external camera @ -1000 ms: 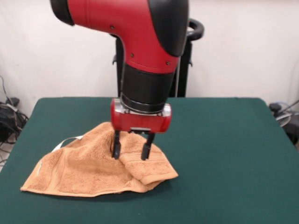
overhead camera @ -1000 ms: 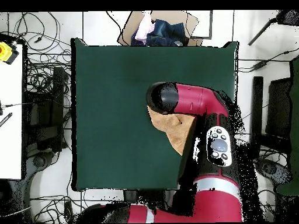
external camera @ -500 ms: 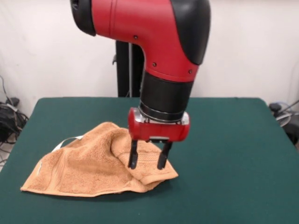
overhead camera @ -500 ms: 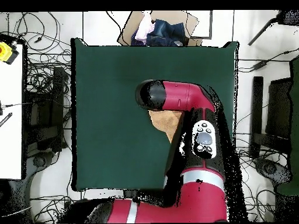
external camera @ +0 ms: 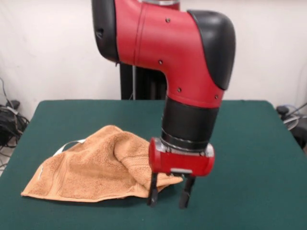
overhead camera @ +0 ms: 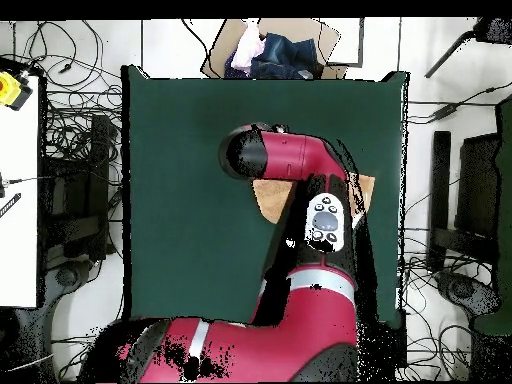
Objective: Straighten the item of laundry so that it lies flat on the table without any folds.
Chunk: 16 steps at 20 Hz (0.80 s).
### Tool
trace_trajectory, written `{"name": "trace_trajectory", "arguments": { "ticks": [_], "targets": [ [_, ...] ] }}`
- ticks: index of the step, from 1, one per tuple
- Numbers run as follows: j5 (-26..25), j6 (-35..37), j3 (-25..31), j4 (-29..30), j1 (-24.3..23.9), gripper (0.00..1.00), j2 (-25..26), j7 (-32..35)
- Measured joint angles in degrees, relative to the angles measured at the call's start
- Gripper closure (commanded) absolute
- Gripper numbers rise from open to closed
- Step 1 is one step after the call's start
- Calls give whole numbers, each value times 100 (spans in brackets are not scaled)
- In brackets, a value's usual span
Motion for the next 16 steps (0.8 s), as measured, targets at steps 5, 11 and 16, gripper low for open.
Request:
{"name": "trace_trajectory", "arguments": {
  "ticks": [5, 11, 16],
  "targets": [
    [128, -194, -5, -161, 37, 0, 253, 123],
    [231, -204, -91, -344, 81, 0, 661, 161],
    [231, -204, -214, -351, 109, 0, 868, 161]
  ]
}}
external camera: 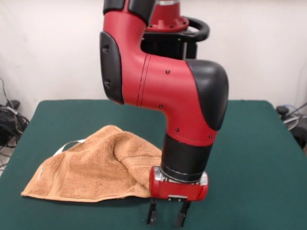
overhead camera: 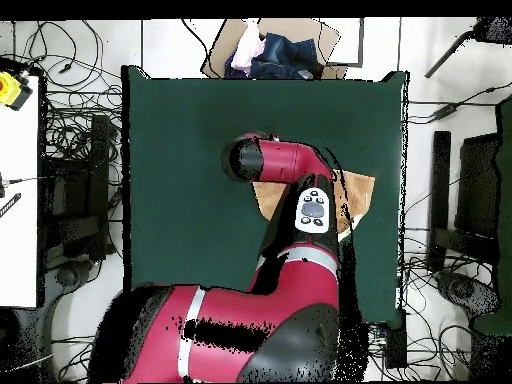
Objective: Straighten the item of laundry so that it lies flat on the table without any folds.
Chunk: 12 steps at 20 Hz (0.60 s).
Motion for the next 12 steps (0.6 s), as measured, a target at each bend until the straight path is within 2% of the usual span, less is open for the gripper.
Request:
{"name": "trace_trajectory", "arguments": {
  "ticks": [7, 12],
  "targets": [
    [1, 60, -88, -2, 8, 0, 40, 0],
    [-4, 1313, -389, -111, 110, 0, -56, 0]
  ]
}}
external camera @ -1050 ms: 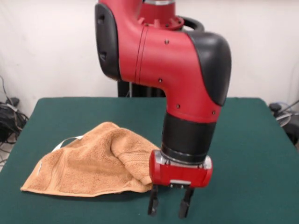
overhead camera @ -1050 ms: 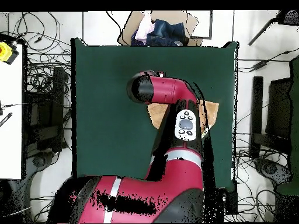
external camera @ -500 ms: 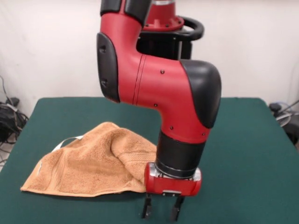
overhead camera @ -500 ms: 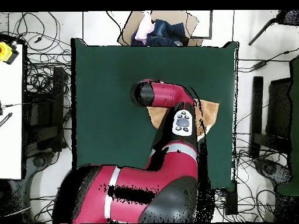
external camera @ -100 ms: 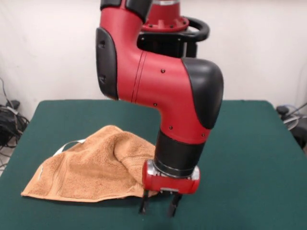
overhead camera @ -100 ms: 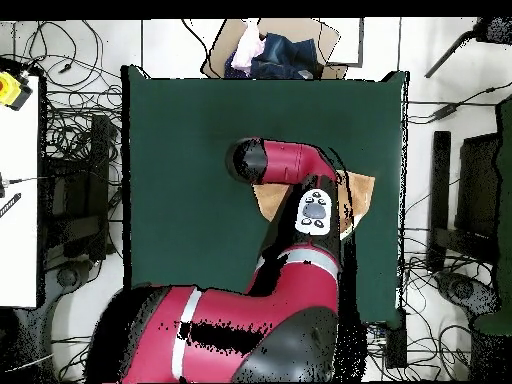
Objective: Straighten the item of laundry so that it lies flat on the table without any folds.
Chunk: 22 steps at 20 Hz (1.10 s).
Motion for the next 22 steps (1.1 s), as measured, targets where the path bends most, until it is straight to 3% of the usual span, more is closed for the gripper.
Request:
{"name": "trace_trajectory", "arguments": {
  "ticks": [3, 4, 10, 22],
  "targets": [
    [-2, 964, -195, -155, 88, 0, -25, 0],
    [-3, 1756, -339, -318, 165, 0, -26, 0],
    [-90, 3065, -528, -758, 296, 0, -15, 0],
    [-97, 3195, -684, -1134, 408, 0, -19, 0]
  ]
}}
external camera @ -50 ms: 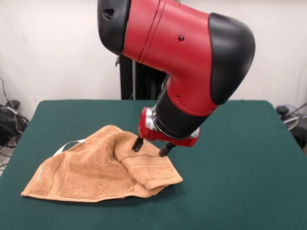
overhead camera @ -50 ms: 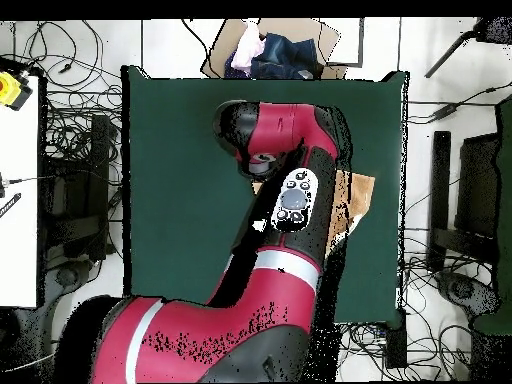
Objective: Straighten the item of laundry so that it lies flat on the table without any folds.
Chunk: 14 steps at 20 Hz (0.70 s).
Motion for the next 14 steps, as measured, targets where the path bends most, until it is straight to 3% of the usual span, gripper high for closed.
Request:
{"name": "trace_trajectory", "arguments": {
  "ticks": [14],
  "targets": [
    [-272, -134, -398, -68, 136, 0, 381, 0]
  ]
}}
